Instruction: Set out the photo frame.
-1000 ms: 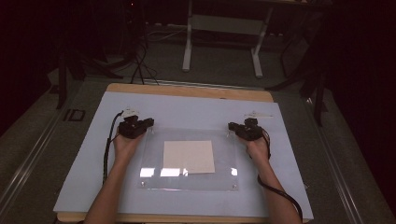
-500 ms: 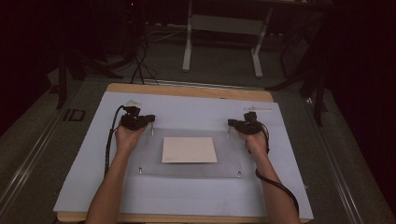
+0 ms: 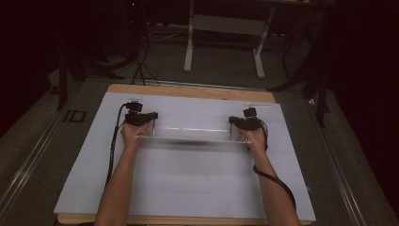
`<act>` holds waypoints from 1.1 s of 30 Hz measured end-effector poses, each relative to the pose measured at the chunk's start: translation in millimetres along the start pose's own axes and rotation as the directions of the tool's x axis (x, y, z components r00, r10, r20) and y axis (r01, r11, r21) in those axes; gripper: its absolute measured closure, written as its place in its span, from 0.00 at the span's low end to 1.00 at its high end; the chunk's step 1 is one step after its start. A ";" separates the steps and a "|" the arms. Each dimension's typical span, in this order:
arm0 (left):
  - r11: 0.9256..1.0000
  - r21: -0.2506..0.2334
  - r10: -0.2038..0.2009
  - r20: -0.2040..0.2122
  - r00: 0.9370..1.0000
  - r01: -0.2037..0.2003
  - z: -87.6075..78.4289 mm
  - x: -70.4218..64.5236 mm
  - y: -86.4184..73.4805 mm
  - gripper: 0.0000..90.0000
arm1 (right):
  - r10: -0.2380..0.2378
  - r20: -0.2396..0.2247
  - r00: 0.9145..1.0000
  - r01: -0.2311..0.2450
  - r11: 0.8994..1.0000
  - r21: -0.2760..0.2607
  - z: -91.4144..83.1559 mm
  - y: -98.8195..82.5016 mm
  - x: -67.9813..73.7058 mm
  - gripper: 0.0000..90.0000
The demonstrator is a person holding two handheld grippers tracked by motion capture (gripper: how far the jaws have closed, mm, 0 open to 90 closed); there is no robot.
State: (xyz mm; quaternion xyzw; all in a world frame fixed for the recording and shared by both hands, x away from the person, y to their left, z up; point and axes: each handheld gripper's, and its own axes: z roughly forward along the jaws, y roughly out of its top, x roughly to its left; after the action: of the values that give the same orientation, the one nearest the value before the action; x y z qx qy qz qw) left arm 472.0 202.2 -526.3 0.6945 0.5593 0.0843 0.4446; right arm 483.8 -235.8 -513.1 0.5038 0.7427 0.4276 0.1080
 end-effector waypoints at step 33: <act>0.999 0.019 -0.045 0.011 0.999 0.045 4.3 3.6 3.7 0.94 | -0.300 0.011 0.954 0.298 0.944 -0.143 -89.0 -62.3 19.9 0.68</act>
State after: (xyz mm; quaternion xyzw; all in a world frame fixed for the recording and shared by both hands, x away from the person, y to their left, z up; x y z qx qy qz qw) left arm 478.6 203.0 -527.6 0.6863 0.5730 0.0650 0.4432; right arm 381.0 -273.9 -499.7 0.3739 0.7784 0.4613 0.2034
